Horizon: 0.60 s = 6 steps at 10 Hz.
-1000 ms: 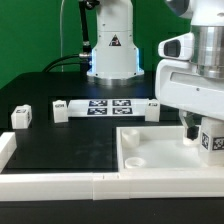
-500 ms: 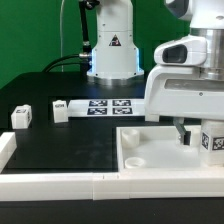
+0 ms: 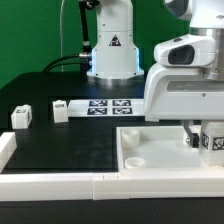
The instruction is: Assemble one leg
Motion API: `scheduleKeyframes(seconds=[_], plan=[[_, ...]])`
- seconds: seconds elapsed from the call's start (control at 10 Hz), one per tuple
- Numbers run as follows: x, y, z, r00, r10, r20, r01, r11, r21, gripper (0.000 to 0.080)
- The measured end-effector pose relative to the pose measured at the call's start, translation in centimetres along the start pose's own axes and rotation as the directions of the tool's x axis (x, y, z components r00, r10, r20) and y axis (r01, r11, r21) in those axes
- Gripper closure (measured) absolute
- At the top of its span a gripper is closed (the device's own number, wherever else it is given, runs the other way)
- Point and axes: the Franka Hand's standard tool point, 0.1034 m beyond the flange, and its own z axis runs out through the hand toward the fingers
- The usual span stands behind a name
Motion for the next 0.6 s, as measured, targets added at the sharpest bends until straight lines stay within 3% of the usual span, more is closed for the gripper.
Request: scheduleKeyframes(seconds=[0.1,0.4,0.6], plan=[[0.00,0.00,0.01,1.000,0.000,0.000,0.000,1.000,0.000,0.0533],[-0.01,0.03,0.03,0.999,0.036,0.001,-0.036,0.999,0.000,0.0531],[0.04,0.01,0.11,0.940,0.340,0.004,-0.340,0.940,0.008,0.0530]])
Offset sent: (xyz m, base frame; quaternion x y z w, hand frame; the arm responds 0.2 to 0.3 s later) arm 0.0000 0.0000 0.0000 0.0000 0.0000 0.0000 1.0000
